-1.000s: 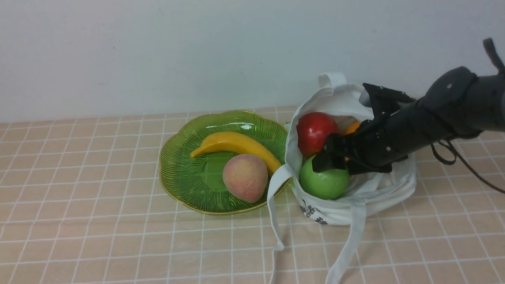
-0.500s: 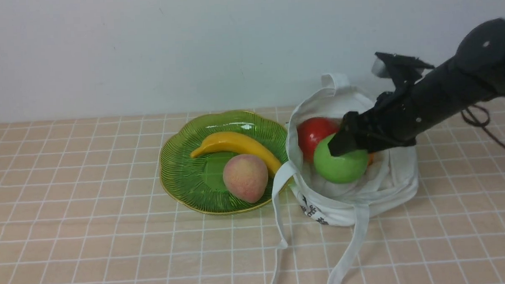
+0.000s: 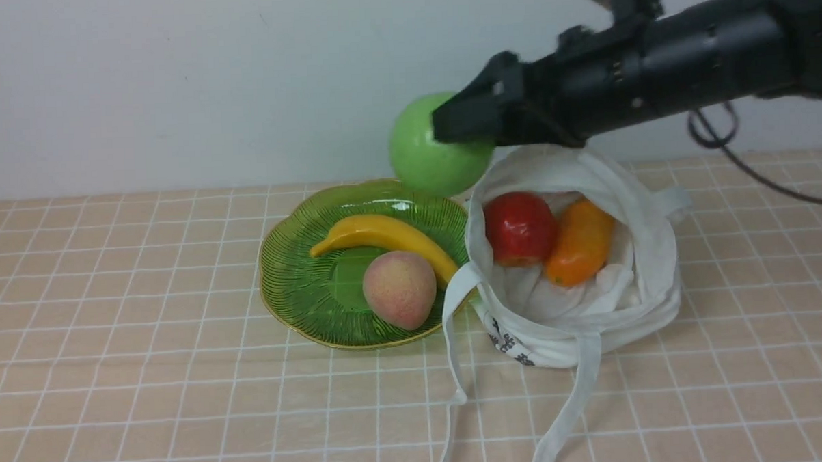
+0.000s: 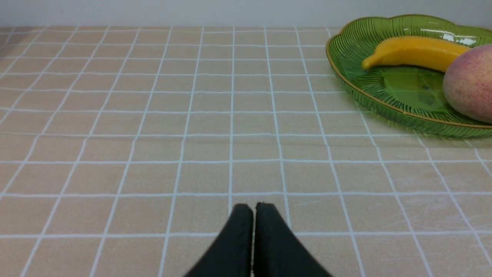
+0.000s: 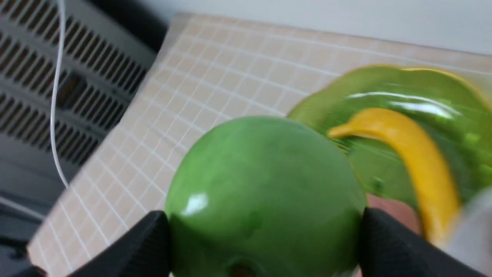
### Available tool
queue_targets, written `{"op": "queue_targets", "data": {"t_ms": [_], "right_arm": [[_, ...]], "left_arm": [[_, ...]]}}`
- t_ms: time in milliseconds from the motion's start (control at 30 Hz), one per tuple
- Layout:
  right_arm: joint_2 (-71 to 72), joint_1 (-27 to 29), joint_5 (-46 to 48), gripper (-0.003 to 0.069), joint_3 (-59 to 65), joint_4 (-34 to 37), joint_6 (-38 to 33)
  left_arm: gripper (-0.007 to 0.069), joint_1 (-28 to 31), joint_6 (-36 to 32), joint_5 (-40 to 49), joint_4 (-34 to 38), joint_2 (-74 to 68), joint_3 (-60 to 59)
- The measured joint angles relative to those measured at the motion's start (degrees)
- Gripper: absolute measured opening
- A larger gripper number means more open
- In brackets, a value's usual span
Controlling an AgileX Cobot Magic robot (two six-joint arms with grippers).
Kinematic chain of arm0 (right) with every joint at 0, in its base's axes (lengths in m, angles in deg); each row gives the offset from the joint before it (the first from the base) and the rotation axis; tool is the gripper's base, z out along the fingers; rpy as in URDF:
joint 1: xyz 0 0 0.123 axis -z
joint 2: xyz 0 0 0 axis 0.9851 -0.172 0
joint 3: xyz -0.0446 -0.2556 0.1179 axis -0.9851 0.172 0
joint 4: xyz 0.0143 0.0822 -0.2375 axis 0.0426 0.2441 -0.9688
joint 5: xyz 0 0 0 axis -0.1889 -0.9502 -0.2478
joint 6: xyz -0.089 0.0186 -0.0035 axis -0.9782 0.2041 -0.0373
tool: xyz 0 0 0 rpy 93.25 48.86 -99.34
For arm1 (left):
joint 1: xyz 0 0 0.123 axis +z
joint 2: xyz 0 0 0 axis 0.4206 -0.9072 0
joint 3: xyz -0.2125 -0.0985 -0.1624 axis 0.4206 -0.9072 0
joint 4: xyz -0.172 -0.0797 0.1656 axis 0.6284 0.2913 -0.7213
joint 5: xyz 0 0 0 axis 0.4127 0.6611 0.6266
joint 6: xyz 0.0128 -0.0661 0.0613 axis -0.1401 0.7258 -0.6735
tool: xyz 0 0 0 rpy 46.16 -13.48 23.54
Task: Take the fruit out of the bag on the brown coffee tablecloth and place them on the plate.
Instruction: 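Move the fruit from the bag and place it onto the plate with the right gripper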
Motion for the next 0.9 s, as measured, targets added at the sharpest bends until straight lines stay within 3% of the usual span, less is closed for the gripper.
{"op": "queue_targets", "data": {"t_ms": [133,300,500,733,900], "right_arm": [[-5.60,-7.15,-14.72,0.0573,0.00,-0.12,-5.72],[-10.95,-10.25,-27.11,0.0572,0.00,0.16,-10.83],[-14.38,-10.39,-30.09,0.0571,0.00,0.79,-12.23],[-15.23,-10.39,-31.21,0.0681,0.00,1.03,-13.34],[-15.23,-10.40,-31.69,0.0691,0.00,1.18,-13.41]], "left_arm": [[-0.0008,0.00,0.00,0.00,0.00,0.00,0.00],[-0.0008,0.00,0.00,0.00,0.00,0.00,0.00],[-0.0008,0.00,0.00,0.00,0.00,0.00,0.00],[-0.0008,0.00,0.00,0.00,-0.01,0.00,0.00],[-0.0008,0.00,0.00,0.00,-0.01,0.00,0.00]]}}
